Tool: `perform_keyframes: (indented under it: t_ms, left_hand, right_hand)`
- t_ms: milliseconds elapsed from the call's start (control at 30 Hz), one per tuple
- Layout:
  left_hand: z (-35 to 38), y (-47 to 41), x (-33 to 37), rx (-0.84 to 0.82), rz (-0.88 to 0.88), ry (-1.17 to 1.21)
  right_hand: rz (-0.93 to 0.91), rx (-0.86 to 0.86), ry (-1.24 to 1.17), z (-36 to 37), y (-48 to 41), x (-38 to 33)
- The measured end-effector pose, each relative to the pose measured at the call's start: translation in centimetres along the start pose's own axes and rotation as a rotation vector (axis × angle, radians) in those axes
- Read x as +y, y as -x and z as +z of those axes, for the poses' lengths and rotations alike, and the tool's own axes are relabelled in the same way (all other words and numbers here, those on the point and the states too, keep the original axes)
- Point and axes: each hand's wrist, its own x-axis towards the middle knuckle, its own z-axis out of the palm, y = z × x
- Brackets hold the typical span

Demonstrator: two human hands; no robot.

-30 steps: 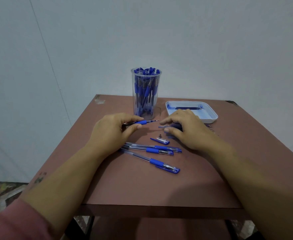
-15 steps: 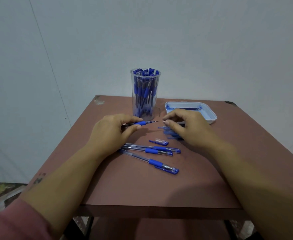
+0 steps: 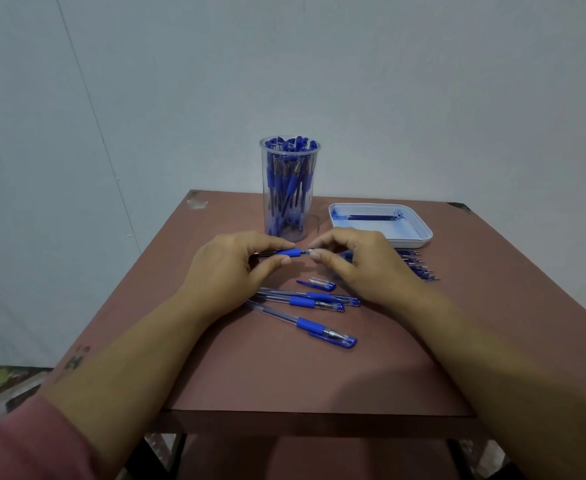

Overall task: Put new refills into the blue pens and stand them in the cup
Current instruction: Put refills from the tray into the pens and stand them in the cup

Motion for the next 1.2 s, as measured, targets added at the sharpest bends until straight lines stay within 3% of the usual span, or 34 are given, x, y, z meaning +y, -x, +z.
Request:
perform_keyframes:
  t_ms: [300,1200]
  left_hand:
    - [-0.03,-0.07,0.04,0.014,0.026,-0.014]
    - [-0.09,-0.06,0.43,0.016,0.063,-0.018]
  right_hand:
    - [-0.132,0.026,0.151,-0.09,0.01,-0.17]
    - [-0.152,0.011,0.188,-0.02,-0.01,-0.29]
